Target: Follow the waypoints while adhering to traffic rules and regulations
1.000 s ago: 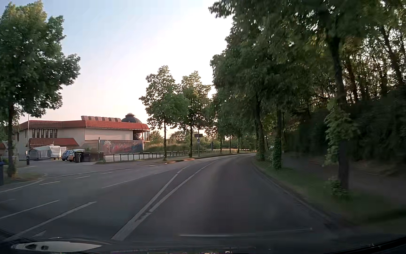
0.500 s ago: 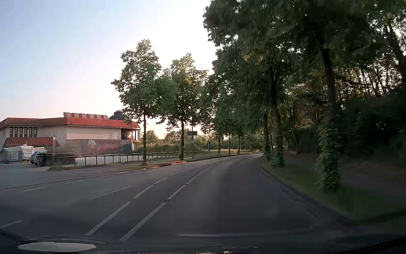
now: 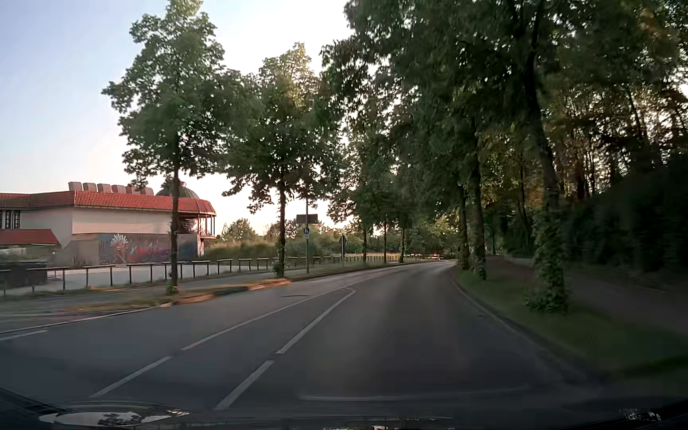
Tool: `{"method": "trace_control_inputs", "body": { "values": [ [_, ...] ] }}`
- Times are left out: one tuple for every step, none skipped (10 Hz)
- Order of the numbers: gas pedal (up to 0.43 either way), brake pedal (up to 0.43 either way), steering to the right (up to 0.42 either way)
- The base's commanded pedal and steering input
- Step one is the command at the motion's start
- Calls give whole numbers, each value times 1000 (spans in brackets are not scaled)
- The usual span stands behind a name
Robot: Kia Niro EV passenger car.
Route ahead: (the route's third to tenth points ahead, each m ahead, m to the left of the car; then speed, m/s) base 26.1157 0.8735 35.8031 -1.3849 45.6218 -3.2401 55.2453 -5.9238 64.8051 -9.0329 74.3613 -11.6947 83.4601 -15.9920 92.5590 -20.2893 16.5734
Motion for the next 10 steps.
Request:
{"method": "trace_control_inputs", "body": {
  "values": [
    [220, 18, 25],
    [248, 18, 26],
    [260, 12, 28],
    [260, 18, 31],
    [260, 18, 33],
    [268, 18, 34],
    [268, 18, 34],
    [268, 18, 33],
    [268, 18, 33],
    [268, 18, 34]
  ]
}}
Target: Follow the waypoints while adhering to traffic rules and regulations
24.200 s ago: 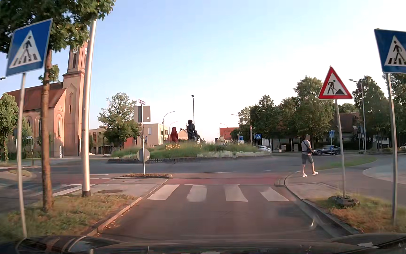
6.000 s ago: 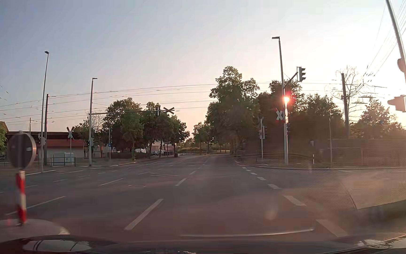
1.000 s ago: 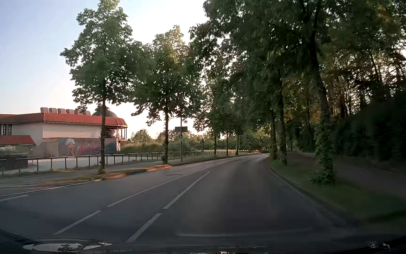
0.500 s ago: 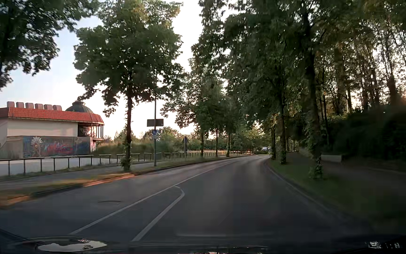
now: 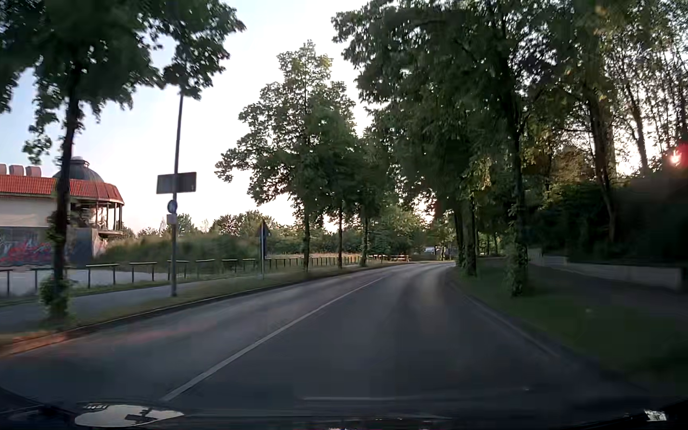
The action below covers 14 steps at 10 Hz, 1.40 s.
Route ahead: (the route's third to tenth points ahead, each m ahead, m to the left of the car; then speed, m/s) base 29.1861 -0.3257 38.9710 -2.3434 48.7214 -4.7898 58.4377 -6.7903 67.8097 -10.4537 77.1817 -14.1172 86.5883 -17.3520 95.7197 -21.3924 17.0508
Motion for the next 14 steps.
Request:
{"method": "trace_control_inputs", "body": {
  "values": [
    [268, 18, 33],
    [268, 12, 33],
    [268, 18, 34],
    [260, 12, 33],
    [248, 18, 33],
    [240, 18, 33],
    [240, 12, 33],
    [228, 18, 33],
    [228, 18, 33],
    [228, 18, 33],
    [228, 18, 33],
    [228, 12, 33],
    [228, 18, 30],
    [228, 18, 28]
  ]
}}
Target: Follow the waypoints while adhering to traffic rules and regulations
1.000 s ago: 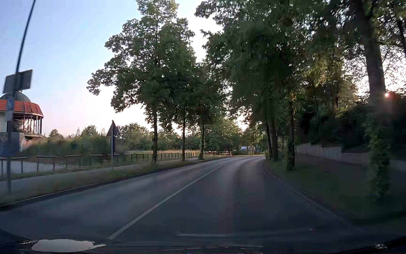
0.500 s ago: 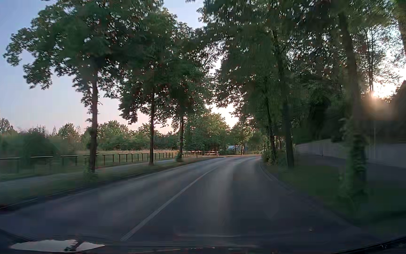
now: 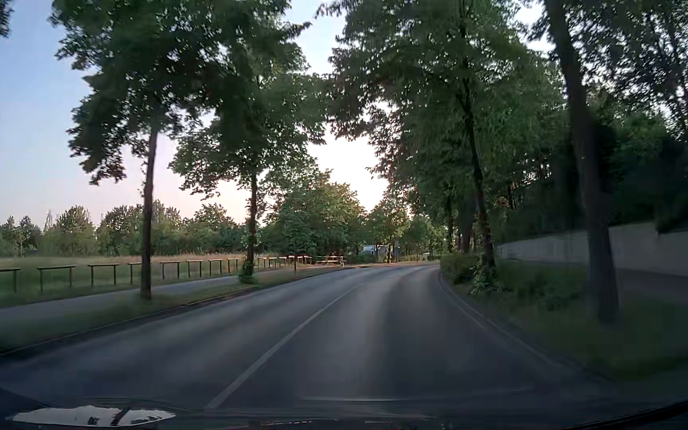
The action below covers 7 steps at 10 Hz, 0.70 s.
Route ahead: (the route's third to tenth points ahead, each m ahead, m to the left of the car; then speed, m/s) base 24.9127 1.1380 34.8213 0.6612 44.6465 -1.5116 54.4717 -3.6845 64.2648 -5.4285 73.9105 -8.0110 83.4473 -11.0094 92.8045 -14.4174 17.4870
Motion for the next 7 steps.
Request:
{"method": "trace_control_inputs", "body": {
  "values": [
    [228, 18, 27],
    [228, 12, 27],
    [228, 18, 27],
    [228, 12, 26],
    [228, 18, 26],
    [228, 18, 25],
    [228, 18, 26]
  ]
}}
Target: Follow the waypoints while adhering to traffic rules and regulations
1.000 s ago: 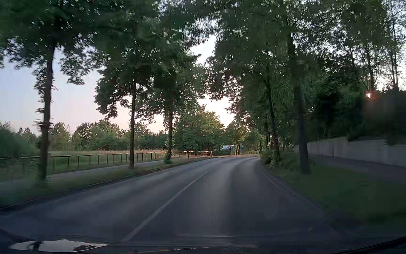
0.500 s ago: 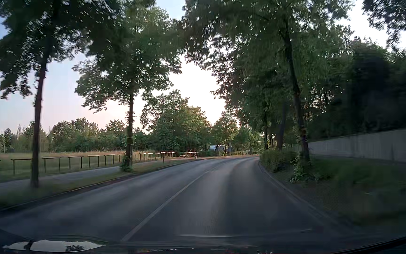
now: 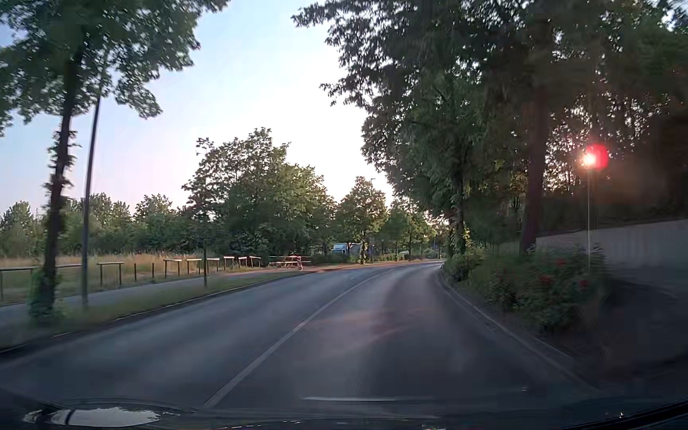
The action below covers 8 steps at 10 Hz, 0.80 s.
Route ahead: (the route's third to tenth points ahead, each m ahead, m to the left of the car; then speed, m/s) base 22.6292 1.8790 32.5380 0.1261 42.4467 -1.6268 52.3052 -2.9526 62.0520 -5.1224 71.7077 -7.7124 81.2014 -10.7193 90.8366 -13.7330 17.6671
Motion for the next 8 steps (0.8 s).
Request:
{"method": "trace_control_inputs", "body": {
  "values": [
    [228, 18, 25],
    [228, 12, 26],
    [228, 18, 27],
    [228, 12, 27],
    [228, 12, 27],
    [228, 18, 27],
    [228, 18, 28],
    [228, 18, 29]
  ]
}}
